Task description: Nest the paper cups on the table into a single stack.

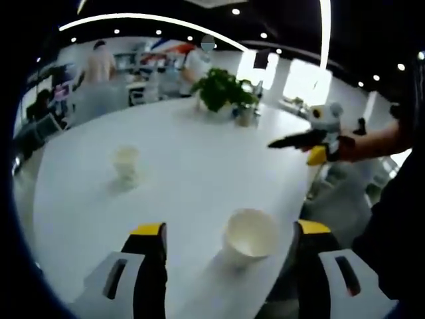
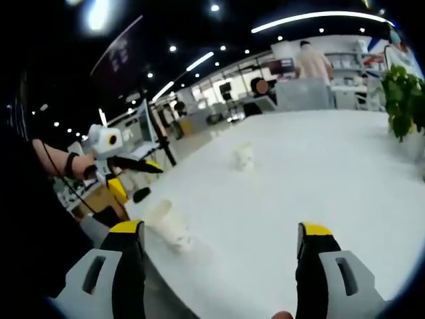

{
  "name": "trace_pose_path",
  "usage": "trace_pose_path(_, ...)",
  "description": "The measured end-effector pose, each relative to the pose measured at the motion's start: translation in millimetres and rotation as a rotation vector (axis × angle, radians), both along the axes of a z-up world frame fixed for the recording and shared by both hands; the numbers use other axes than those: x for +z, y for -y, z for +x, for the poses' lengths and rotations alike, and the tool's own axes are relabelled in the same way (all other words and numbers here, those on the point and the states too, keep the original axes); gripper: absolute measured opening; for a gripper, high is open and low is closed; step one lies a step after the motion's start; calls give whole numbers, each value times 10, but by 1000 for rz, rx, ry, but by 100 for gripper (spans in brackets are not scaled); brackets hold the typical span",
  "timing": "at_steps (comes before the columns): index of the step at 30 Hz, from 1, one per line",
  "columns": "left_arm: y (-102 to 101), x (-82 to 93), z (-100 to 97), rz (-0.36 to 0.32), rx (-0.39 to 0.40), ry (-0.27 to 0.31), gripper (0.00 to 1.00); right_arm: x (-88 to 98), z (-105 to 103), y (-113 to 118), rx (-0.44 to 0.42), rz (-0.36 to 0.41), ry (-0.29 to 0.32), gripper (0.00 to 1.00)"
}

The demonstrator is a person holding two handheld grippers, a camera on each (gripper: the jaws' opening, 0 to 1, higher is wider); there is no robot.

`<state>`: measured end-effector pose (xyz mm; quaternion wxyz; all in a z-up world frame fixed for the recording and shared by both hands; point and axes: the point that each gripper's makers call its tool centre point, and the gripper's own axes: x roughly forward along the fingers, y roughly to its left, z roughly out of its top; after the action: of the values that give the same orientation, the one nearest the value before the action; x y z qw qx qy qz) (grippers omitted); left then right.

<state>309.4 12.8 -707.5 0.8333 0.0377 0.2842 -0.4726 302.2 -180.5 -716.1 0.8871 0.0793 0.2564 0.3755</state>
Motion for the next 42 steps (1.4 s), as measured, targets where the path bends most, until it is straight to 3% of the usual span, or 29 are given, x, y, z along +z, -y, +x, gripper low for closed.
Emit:
trace_pose_path(3,-31,41,99,-14,31,26,88,-17,-12,-20,3,0,-5,93)
trace_pose_path(11,-120,97,285,-14,80,87,99,-42,-19,-20,1,1,-12,93)
trace_pose_path(25,-221,106,541,-53,141,102,99,-35,-50,-24,0,-4,10,92)
trace_pose_path(28,-275,71,645,-71,174,100,99,-33,-41,-53,-4,35,12,93)
trace_pose_path(35,-344,-53,806,-87,206,84,98,-158,-30,-121,11,11,-11,92)
trace_pose_path(42,-338,-137,1028,-97,228,91,99,-162,14,-142,33,-16,5,91)
